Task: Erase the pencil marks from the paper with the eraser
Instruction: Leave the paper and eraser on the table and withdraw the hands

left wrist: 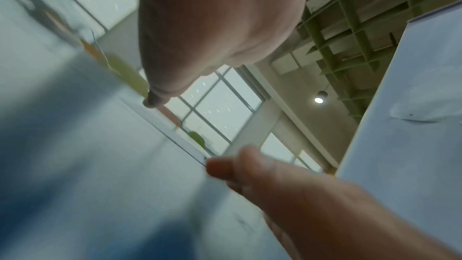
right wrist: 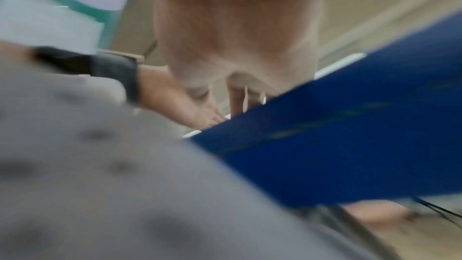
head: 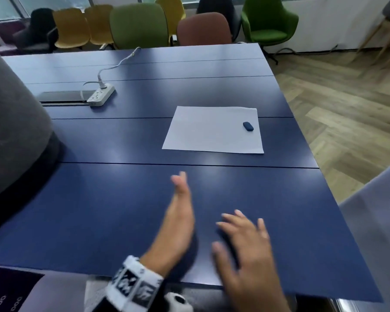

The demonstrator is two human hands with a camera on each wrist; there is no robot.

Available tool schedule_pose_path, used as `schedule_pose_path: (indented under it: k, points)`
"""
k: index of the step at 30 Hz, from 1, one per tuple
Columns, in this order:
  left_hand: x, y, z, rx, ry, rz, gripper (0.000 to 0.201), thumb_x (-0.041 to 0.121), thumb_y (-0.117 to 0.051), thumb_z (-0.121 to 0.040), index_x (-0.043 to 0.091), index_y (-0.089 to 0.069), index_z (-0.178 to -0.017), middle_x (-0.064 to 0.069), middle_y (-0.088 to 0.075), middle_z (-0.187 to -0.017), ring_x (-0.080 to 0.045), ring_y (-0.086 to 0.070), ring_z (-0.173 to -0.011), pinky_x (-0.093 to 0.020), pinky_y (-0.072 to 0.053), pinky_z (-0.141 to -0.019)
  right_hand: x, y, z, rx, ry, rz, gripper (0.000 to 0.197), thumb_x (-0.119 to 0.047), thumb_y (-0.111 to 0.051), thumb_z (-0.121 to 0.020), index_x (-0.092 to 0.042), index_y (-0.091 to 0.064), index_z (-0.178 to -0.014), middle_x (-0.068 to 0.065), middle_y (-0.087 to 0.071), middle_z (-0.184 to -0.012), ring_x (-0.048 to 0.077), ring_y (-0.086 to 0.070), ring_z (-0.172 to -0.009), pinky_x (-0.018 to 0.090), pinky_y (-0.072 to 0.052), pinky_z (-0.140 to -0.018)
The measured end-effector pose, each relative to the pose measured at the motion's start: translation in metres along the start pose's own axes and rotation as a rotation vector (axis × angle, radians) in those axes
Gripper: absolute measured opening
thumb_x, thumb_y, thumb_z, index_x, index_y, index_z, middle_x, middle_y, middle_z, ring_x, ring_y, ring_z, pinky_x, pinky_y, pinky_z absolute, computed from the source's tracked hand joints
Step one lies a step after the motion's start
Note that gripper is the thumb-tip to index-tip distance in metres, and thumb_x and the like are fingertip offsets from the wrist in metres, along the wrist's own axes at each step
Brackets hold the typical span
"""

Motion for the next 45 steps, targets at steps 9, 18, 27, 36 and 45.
schedule_pose_path:
  k: [9,18,27,36,45]
  points:
    - [0.007,0.081,0.001,0.129,-0.175,-0.113,0.103,0.103,-0.013,-0.055,0.054,-0.031,-0.143,0.034,-0.025,-0.151,0.012,-0.018,-0.140,-0.033,-0.009,-0.122,-0.019,-0.097,0.014,-0.612,0.129,0.485,0.082,-0.064,-0.006,-0.095,-0.011,-0.053,-0.137,0.002,-0.044,-0.149,0.018,-0.039,-0.139,0.063,-0.014,-0.106]
    - [0.004,0.085,0.015,-0.012,-0.169,-0.321,0.100,0.102,-0.007,-0.055,0.059,-0.026,-0.143,0.040,-0.020,-0.149,0.021,-0.014,-0.136,-0.020,-0.010,-0.113,0.090,-0.002,0.002,-0.582,-0.242,0.724,0.085,-0.066,-0.012,-0.096,-0.001,-0.044,-0.141,0.012,-0.035,-0.153,0.027,-0.034,-0.142,0.063,-0.012,-0.107]
    - [0.005,0.092,0.005,-0.122,-0.204,-0.595,0.094,0.097,-0.015,-0.060,0.053,-0.019,-0.143,0.044,-0.005,-0.146,0.032,0.000,-0.128,-0.006,-0.005,-0.105,-0.005,-0.091,0.006,-0.713,0.045,0.527,0.084,-0.066,-0.007,-0.094,-0.008,-0.048,-0.140,0.004,-0.040,-0.152,0.021,-0.036,-0.141,0.059,-0.015,-0.106]
    - [0.010,0.066,-0.078,-0.340,-0.274,-1.242,0.116,0.090,0.015,-0.063,0.017,0.013,-0.153,0.007,0.028,-0.156,-0.002,0.033,-0.138,-0.022,0.016,-0.113,0.103,0.026,0.001,-0.768,-0.448,0.604,0.112,-0.076,0.038,-0.055,-0.014,0.026,-0.147,-0.002,0.032,-0.156,0.012,0.032,-0.142,0.054,0.023,-0.113]
    - [-0.022,-0.162,-0.047,-0.837,-0.365,-1.402,0.090,0.073,-0.002,-0.090,0.010,0.021,-0.151,-0.004,0.036,-0.154,-0.015,0.037,-0.139,-0.045,0.018,-0.117,0.099,0.056,0.034,-0.576,-0.609,0.565,0.099,-0.075,0.013,-0.084,-0.009,-0.010,-0.154,0.004,-0.004,-0.162,0.007,0.012,-0.145,0.044,0.014,-0.114]
Point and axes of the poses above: each hand's wrist, its own z-axis away from the middle knuckle, its own y-axis out of the back of the hand, x = y × z, the point moved 10 cm from there along -z, towards the middle knuckle
